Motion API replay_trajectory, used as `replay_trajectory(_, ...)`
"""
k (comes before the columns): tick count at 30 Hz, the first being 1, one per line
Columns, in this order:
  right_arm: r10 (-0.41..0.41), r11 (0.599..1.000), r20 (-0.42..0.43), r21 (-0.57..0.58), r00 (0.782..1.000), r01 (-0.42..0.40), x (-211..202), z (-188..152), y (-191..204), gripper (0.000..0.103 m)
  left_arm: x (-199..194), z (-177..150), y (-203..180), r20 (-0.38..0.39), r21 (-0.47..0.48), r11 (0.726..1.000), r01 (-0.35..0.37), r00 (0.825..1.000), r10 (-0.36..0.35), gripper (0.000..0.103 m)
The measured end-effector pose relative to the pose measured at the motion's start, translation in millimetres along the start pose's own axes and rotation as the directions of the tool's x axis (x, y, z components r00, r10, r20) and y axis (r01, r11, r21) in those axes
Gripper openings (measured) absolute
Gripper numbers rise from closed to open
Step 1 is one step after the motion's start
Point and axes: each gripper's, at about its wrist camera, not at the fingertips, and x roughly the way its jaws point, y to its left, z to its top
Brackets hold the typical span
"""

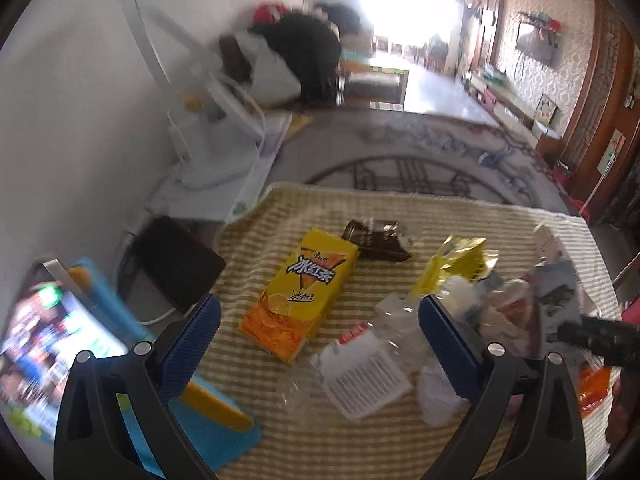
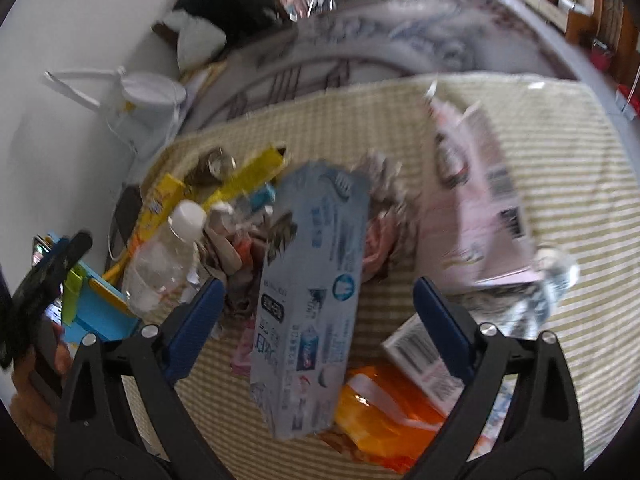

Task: Collect trash
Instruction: 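Grasp the yellow iced-tea carton with left tool while right tool grasps the toothpaste box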

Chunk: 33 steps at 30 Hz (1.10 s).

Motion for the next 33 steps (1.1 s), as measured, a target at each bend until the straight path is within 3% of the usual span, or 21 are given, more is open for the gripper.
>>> replay_trajectory(5,0.069,0.998,-0.059,0.019,0.996,-0.068,16.6,-0.4,-5.6,0.040,62.2,18.5,1.6,-0.134,0.054,0.998,0.014,0.991,-0.007,0.095)
replay_trajectory(6,0.080,0.997,-0.061,0.018,0.995,-0.079,15.9,-0.7,-6.7,0.038,74.2,21.0,0.4,-0.162,0.069,0.998,0.011,0.987,0.000,0.095)
replay_trajectory(10,0.119,0.993,-0.047,0.016,0.992,-0.118,8.2,-1.2,-4.0,0.037,111.7,22.7,-2.2,-0.242,0.104,0.994,-0.020,0.969,0.045,0.093)
replay_trajectory(12,0.142,0.990,-0.029,0.021,0.989,-0.142,0.5,-1.3,-3.5,0.037,121.1,21.4,0.5,-0.269,0.078,0.997,-0.002,0.963,0.023,0.092)
replay_trajectory(15,0.166,0.986,0.011,0.024,0.986,-0.166,-14.6,-0.4,-3.2,0.037,125.6,19.6,4.9,-0.290,0.024,1.000,0.016,0.957,-0.009,0.083)
replay_trajectory(16,0.174,0.984,0.026,0.022,0.984,-0.174,-19.9,0.7,-2.7,0.037,127.1,18.9,3.7,-0.291,0.027,1.000,0.005,0.957,0.003,0.075)
replay_trajectory(21,0.196,0.980,0.076,0.002,0.978,-0.197,-43.5,-3.7,-2.1,0.037,127.8,15.1,-2.5,-0.271,0.048,0.999,0.001,0.962,0.012,0.071)
replay_trajectory(23,0.193,0.981,0.088,-0.006,0.977,-0.193,-51.0,-6.4,1.0,0.037,123.6,15.9,0.2,-0.262,0.031,0.999,0.006,0.965,0.002,0.065)
replay_trajectory(26,0.181,0.983,0.124,-0.019,0.976,-0.180,-66.6,-11.4,1.3,0.037,102.5,17.2,-0.9,-0.212,-0.004,1.000,0.012,0.977,-0.013,0.062)
replay_trajectory(30,0.152,0.988,0.196,-0.045,0.969,-0.146,-91.2,-18.8,0.6,0.037,53.4,24.0,-9.2,-0.090,0.018,1.000,-0.002,0.996,0.003,0.060)
replay_trajectory(33,0.124,0.992,0.249,-0.056,0.961,-0.114,-111.5,-23.4,-2.4,0.037,8.6,26.0,-28.6,0.011,0.030,0.999,0.036,0.999,-0.036,0.060)
